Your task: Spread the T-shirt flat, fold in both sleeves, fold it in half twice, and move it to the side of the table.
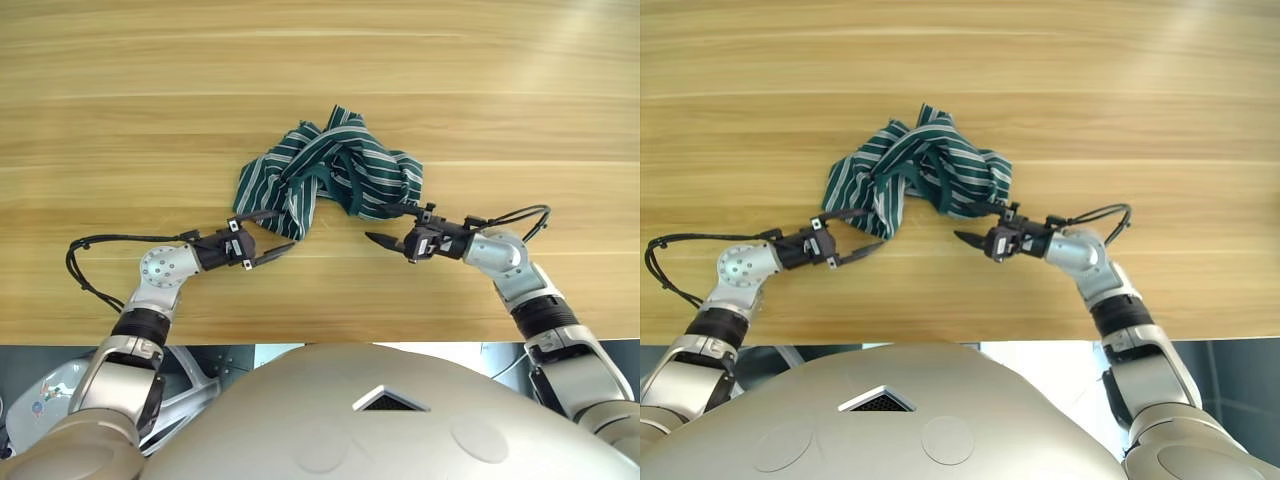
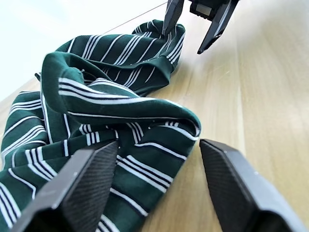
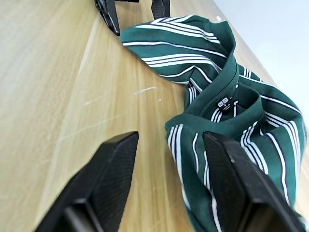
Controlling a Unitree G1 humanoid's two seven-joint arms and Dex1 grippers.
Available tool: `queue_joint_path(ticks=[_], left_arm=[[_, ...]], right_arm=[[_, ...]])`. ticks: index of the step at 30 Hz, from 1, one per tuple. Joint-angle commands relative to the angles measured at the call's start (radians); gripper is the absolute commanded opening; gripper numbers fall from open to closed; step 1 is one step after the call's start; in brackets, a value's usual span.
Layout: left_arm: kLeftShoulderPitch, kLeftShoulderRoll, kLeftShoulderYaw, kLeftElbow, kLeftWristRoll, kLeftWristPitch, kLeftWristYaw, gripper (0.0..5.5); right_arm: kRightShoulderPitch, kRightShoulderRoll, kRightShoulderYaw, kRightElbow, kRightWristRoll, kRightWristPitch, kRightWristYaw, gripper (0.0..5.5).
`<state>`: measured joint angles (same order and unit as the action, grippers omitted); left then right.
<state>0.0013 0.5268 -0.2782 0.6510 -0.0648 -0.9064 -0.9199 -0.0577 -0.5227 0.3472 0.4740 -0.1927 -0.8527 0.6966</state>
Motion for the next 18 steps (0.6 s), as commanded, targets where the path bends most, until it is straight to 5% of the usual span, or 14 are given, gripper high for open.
queue_joint_path(ticks=[1, 18], left_arm=[[0.026, 0.017, -0.02, 0.048, 0.052, 0.039, -0.008, 3.1], [-0.021, 0.037, -0.036, 0.118, 0.176, 0.046, 0.119, 3.1]], right_arm=[[-0.018, -0.002, 0.002, 0.007, -0.015, 0.003, -0.017, 2.48], [-0.06, 0.0, 0.008, 0.078, -0.112, 0.046, -0.121, 2.48]])
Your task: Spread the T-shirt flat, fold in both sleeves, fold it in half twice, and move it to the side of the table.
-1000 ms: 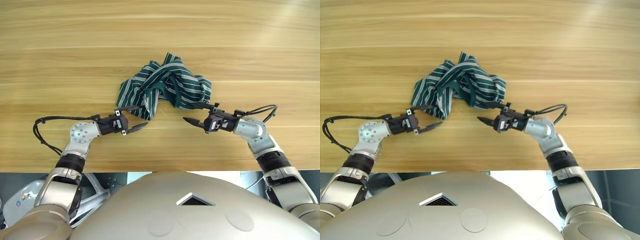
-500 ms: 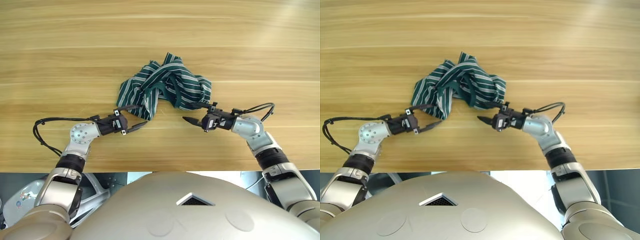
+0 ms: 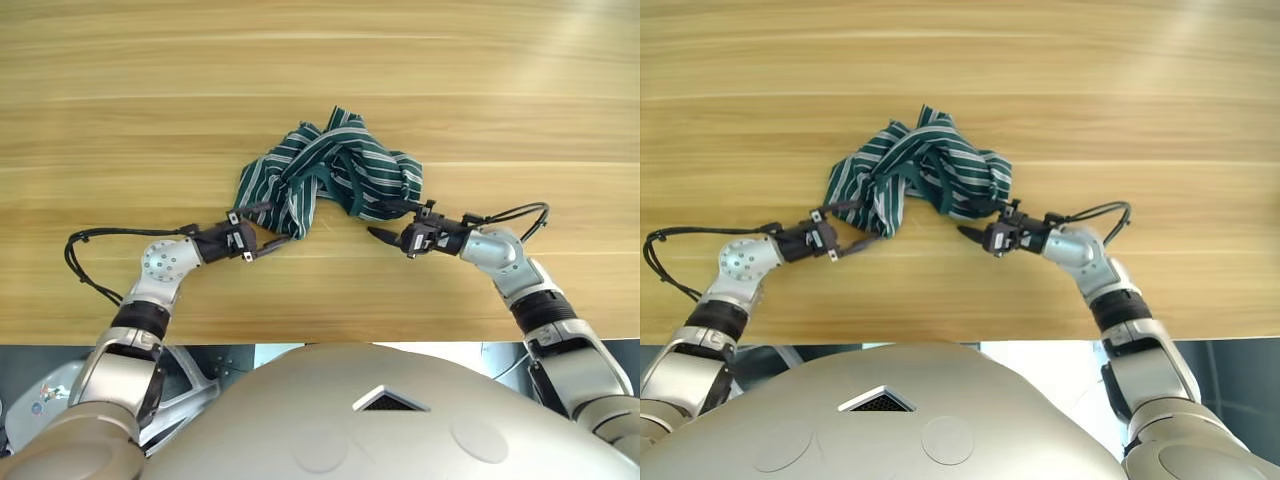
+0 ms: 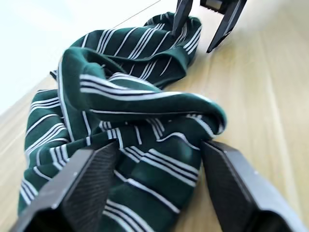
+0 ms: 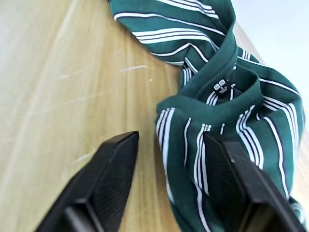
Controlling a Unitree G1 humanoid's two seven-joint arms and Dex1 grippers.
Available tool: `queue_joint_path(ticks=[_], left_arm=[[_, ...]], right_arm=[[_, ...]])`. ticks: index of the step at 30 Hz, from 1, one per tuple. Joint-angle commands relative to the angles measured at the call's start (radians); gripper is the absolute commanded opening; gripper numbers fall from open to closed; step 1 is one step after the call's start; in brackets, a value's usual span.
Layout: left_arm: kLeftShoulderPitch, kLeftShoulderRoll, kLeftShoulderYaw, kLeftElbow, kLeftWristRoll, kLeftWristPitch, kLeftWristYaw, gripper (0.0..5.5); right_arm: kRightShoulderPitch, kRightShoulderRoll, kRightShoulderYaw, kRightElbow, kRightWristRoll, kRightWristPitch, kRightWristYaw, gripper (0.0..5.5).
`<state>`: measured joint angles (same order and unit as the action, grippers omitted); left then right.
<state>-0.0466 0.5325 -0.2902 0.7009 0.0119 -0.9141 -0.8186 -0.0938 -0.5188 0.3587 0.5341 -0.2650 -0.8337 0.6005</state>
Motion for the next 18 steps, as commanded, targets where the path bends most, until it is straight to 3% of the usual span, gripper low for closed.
queue_joint_path(ticks=[1, 11, 15, 18], left_arm=[[0.025, 0.032, -0.025, 0.07, 0.104, 0.053, 0.025, 3.1], [0.031, 0.036, -0.053, 0.062, 0.096, 0.043, 0.018, 3.1], [0.045, 0.045, -0.06, 0.044, 0.069, 0.035, -0.014, 2.39], [0.041, 0.048, -0.061, 0.048, 0.068, 0.036, -0.017, 1.94]], right_arm=[[-0.026, -0.006, -0.003, 0.02, -0.045, 0.03, -0.034, 2.48], [-0.032, -0.023, -0.008, 0.021, -0.057, 0.052, -0.071, 2.48], [-0.032, -0.027, -0.005, 0.018, -0.057, 0.06, -0.076, 2.48], [-0.033, -0.028, -0.007, 0.014, -0.055, 0.064, -0.078, 1.96]])
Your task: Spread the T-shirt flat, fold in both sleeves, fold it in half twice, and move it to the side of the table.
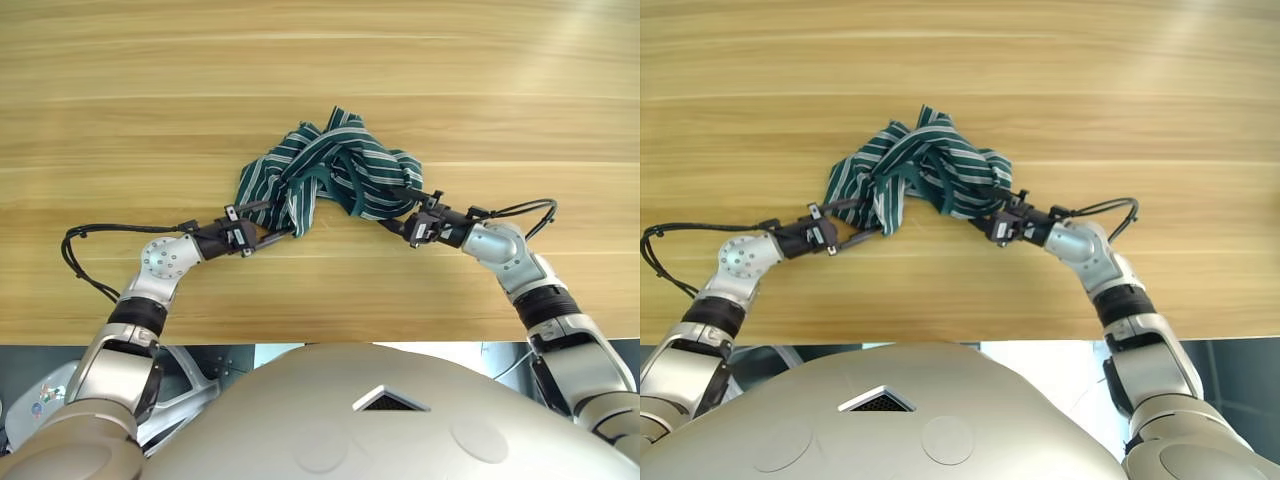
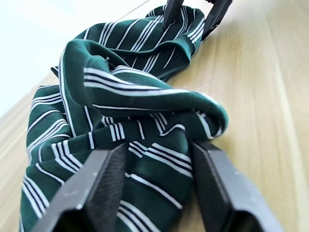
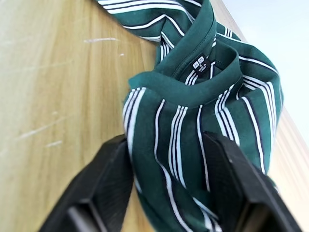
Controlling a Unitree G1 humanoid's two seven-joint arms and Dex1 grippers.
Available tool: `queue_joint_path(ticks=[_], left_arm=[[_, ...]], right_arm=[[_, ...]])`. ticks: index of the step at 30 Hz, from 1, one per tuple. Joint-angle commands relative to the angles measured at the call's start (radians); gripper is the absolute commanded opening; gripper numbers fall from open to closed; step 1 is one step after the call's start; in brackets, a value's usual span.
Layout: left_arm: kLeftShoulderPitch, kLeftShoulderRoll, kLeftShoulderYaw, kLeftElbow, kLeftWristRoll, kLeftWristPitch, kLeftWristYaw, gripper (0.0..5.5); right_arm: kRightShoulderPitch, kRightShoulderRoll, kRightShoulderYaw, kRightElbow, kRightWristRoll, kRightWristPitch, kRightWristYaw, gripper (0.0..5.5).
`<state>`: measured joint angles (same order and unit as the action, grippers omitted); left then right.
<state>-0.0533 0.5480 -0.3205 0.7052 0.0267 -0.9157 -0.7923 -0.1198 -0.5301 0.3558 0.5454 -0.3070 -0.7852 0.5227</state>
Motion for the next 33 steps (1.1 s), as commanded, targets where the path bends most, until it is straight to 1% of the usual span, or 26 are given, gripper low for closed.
queue_joint_path(ticks=[1, 7, 12, 16, 23, 25, 28, 29, 31, 33], left_arm=[[0.046, 0.033, -0.032, 0.045, 0.05, 0.038, -0.046, 1.81], [0.04, 0.038, -0.038, 0.058, 0.048, 0.044, -0.051, 1.15], [0.03, 0.038, -0.041, 0.073, 0.057, 0.048, -0.042, 0.52], [0.024, 0.036, -0.041, 0.082, 0.056, 0.047, -0.04, 0.02], [0.011, 0.032, -0.034, 0.087, 0.013, 0.037, -0.066, 0.02], [0.007, 0.032, -0.019, 0.058, -0.041, 0.025, -0.095, 0.02], [0.014, 0.057, 0.033, -0.072, -0.204, 0.02, -0.16, 0.02], [0.006, 0.07, 0.085, -0.167, -0.32, 0.035, -0.177, 0.02], [-0.057, 0.085, 0.227, -0.361, -0.559, 0.108, -0.161, 0.02], [-0.171, 0.099, 0.35, -0.491, -0.723, 0.208, -0.109, 0.02]], right_arm=[[-0.007, -0.017, -0.005, 0.001, -0.012, 0.016, -0.001, 1.82], [-0.005, -0.018, -0.003, -0.003, -0.006, 0.012, 0.004, 0.91], [-0.003, -0.02, -0.002, -0.004, 0.001, 0.007, 0.012, 0.02], [0.001, -0.024, -0.004, -0.013, 0.013, 0.006, 0.02, 0.0], [-0.016, -0.032, -0.061, -0.025, 0.088, 0.015, 0.024, 0.0], [-0.019, -0.044, -0.088, -0.04, 0.118, 0.006, 0.024, 0.0], [-0.029, -0.084, -0.164, -0.107, 0.219, 0.0, 0.036, 0.0], [-0.032, -0.104, -0.202, -0.142, 0.276, -0.006, 0.047, 0.0], [-0.065, -0.149, -0.286, -0.186, 0.383, -0.004, 0.062, 0.0], [-0.144, -0.185, -0.376, -0.206, 0.518, 0.038, 0.089, 0.0]])
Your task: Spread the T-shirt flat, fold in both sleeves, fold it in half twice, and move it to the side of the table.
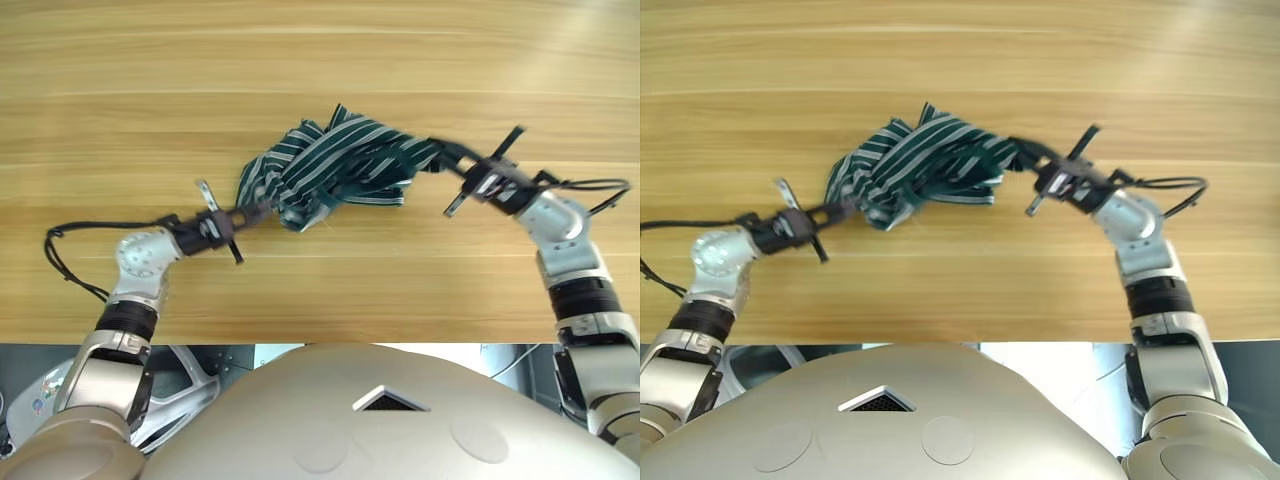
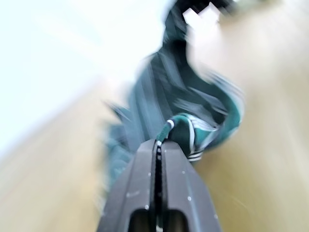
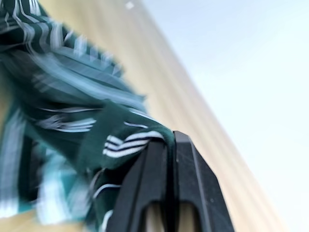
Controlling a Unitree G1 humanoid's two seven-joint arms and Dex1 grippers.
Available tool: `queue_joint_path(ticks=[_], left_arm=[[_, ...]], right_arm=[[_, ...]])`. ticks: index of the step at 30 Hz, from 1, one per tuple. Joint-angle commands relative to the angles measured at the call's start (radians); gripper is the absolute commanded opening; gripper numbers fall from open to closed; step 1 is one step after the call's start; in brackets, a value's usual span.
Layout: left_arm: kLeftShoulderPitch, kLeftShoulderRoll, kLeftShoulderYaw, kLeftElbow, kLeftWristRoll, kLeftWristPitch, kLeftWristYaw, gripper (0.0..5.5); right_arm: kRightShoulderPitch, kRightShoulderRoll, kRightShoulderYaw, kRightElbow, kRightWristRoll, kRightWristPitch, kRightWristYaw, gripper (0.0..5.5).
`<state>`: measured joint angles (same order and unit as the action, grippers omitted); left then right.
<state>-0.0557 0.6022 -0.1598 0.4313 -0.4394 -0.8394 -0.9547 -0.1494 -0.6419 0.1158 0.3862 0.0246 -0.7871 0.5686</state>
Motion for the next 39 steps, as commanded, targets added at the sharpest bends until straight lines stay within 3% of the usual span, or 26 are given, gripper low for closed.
queue_joint_path(ticks=[1, 4, 7, 12, 14, 17, 19, 22, 24, 25, 27, 28, 29, 31, 33, 36, 39], left_arm=[[-0.231, 0.056, 0.233, -0.258, -0.301, 0.177, 0.079, 0.02], [-0.368, 0.085, 0.339, -0.387, -0.389, 0.303, 0.145, 0.02], [-0.329, 0.092, 0.398, -0.515, -0.419, 0.361, 0.108, 0.02], [0.137, 0.139, 0.308, -0.716, -0.408, 0.335, -0.404, 0.02], [0.209, 0.136, 0.29, -0.737, -0.408, 0.334, -0.51, 0.02], [0.141, 0.13, 0.271, -0.591, -0.331, 0.344, -0.572, 0.02], [0.016, 0.135, 0.236, -0.438, -0.249, 0.372, -0.601, 0.02], [-0.353, 0.111, 0.16, -0.095, -0.087, 0.418, -0.613, 0.02], [-0.697, 0.074, 0.11, 0.231, 0.065, 0.432, -0.534, 0.02], [-0.899, 0.057, 0.082, 0.41, 0.167, 0.447, -0.388, 0.02], [-1.348, 0.046, 0.061, 0.678, 0.345, 0.536, 0.203, 0.02], [-1.536, 0.066, 0.127, 0.745, 0.323, 0.562, 0.465, 0.02], [-1.668, 0.093, 0.204, 0.77, 0.264, 0.567, 0.614, 0.02], [-1.767, 0.146, 0.302, 0.738, 0.202, 0.454, 0.657, 0.02], [-1.664, 0.167, 0.298, 0.672, 0.249, 0.295, 0.598, 0.02], [-1.245, 0.107, 0.258, 0.618, 0.272, 0.125, 0.443, 0.02], [-0.96, 0.041, 0.197, 0.691, 0.356, 0.009, 0.466, 0.02]], right_arm=[[-0.161, -0.088, -0.176, -0.053, 0.242, 0.069, 0.051, 0.0], [-0.213, -0.136, -0.27, -0.151, 0.415, 0.144, 0.12, 0.0], [-0.113, -0.161, -0.317, -0.289, 0.525, 0.155, 0.232, 0.0], [0.334, -0.173, -0.304, -0.604, 0.772, -0.047, 0.699, 0.0], [0.404, -0.164, -0.305, -0.66, 0.846, -0.066, 0.814, 0.0], [0.336, -0.151, -0.262, -0.523, 0.72, -0.059, 0.862, 0.0], [0.186, -0.155, -0.207, -0.378, 0.615, 0.017, 0.86, 0.0], [-0.249, -0.118, -0.116, -0.043, 0.39, 0.175, 0.775, 0.0], [-0.625, -0.072, -0.032, 0.292, 0.139, 0.252, 0.577, 0.0], [-0.85, -0.051, 0.036, 0.472, -0.028, 0.334, 0.333, 0.0], [-1.298, -0.049, 0.07, 0.737, -0.189, 0.555, -0.262, 0.0], [-1.449, -0.069, 0.027, 0.793, -0.176, 0.601, -0.424, 0.0], [-1.539, -0.097, -0.014, 0.805, -0.163, 0.589, -0.519, 0.0], [-1.557, -0.15, -0.063, 0.749, -0.174, 0.459, -0.555, 0.0], [-1.408, -0.179, -0.089, 0.665, -0.187, 0.348, -0.521, 0.0], [-1.031, -0.167, -0.062, 0.607, -0.247, 0.24, -0.564, 0.0], [-0.829, -0.106, -0.012, 0.632, -0.302, 0.177, -0.644, 0.0]])
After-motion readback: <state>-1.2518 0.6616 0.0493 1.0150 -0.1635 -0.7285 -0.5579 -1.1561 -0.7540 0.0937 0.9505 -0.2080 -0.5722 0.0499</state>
